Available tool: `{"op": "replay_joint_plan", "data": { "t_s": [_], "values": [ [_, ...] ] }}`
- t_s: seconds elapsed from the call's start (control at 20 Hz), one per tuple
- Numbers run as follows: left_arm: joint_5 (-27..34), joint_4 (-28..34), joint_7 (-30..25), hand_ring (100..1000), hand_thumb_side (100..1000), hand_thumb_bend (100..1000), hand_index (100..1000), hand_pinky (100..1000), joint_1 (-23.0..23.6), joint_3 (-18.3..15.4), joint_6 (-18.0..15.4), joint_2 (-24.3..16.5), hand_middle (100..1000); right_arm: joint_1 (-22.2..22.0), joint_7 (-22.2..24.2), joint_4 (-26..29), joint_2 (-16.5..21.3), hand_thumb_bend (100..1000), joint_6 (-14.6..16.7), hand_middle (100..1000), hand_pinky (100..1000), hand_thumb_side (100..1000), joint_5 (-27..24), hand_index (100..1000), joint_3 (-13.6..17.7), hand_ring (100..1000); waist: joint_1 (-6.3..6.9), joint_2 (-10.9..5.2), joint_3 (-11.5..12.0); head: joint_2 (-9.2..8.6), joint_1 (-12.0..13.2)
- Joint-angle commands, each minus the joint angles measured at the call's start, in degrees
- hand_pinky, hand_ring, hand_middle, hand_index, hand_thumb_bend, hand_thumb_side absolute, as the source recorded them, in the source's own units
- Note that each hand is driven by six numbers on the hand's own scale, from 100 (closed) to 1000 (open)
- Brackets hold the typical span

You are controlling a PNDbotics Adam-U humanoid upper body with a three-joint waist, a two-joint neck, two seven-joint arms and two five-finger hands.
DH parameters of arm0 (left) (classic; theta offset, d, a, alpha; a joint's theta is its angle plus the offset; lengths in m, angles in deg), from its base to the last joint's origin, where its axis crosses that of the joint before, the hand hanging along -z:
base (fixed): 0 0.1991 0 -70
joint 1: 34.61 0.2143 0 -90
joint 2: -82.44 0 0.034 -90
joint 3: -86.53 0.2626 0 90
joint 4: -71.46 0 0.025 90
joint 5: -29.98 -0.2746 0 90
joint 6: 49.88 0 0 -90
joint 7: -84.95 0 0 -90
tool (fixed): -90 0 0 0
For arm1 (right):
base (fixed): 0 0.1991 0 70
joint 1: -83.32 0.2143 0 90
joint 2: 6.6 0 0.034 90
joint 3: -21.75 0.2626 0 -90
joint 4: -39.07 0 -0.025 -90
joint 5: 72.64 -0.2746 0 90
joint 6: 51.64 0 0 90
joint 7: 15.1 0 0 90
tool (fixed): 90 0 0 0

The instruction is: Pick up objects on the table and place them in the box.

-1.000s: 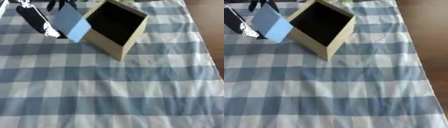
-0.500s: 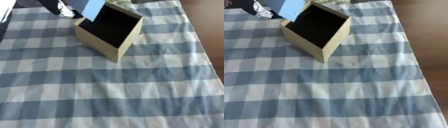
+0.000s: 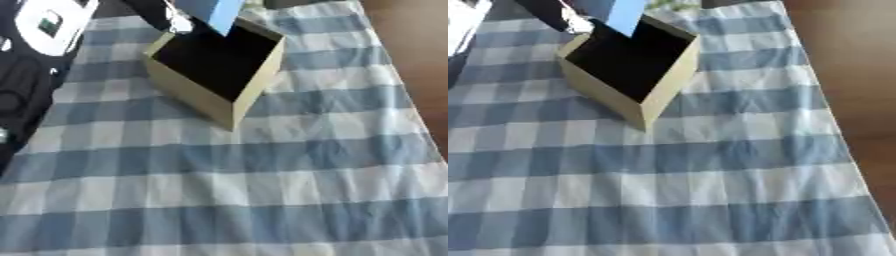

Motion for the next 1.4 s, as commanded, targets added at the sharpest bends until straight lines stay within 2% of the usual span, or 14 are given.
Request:
{"op": "replay_joint_plan", "data": {
  "t_s": [0.05,0.25,0.55,0.75,0.8,1.0,1.1,1.3,1.4],
  "values": [
    [-2.2,-2.5,1.1,524,249,100,595,346,-1.8,-1.2,-0.7,0.1,556,1.2,0.3,1.3,1.1,100,0.1,614,730,896,-0.5,825,0.1,689,-0.05,-0.85,-0.6,-1.33,0.5],
    [-4.6,-4.6,-0.4,526,240,100,598,355,-1.3,-0.6,-2.6,0.3,553,1.0,0.1,1.3,1.2,100,-0.1,613,729,902,-0.7,826,0.6,688,0.03,-0.10,-0.7,-1.46,0.3],
    [-7.4,-7.2,-4.9,534,291,100,620,370,0.0,0.7,-4.9,1.4,566,1.0,-0.1,1.5,1.0,100,-0.3,613,729,902,-0.9,825,0.9,688,0.11,0.31,-0.8,-1.16,0.5],
    [-8.9,-9.0,-4.0,570,319,100,670,414,0.5,0.0,-5.1,2.3,610,0.9,-0.2,1.6,0.8,100,-0.3,612,729,901,-1.0,825,1.0,687,0.32,0.27,-1.6,-1.24,0.7],
    [-9.4,-9.3,-3.4,604,334,126,713,456,0.5,0.0,-5.3,2.4,659,0.9,-0.2,1.6,0.7,100,-0.4,612,729,901,-1.0,825,1.0,687,0.37,0.24,-1.8,-1.22,0.8],
    [-11.5,-9.3,0.6,719,505,432,850,546,0.6,-0.2,-7.3,2.6,791,0.7,-0.2,1.7,0.6,100,-0.4,611,729,901,-1.0,824,1.1,686,0.60,0.10,-2.2,-1.15,0.8],
    [-13.1,-9.2,2.9,731,527,504,859,551,0.5,-0.2,-8.3,2.6,802,0.6,-0.2,1.8,0.5,100,-0.5,611,729,902,-1.0,824,1.2,686,0.69,0.00,-2.3,-1.10,0.8],
    [-14.6,-9.4,5.3,748,643,584,890,571,0.5,-0.4,-9.3,2.6,833,0.3,-0.1,1.9,0.4,100,-0.6,611,729,901,-0.9,824,1.3,685,0.74,-0.24,-2.2,-0.91,0.7],
    [-14.4,-9.4,5.4,755,667,582,894,578,0.4,-0.5,-9.3,2.6,837,0.2,-0.1,1.9,0.4,100,-0.7,610,729,901,-0.9,824,1.3,685,0.73,-0.40,-2.2,-0.83,0.7]
  ]
}}
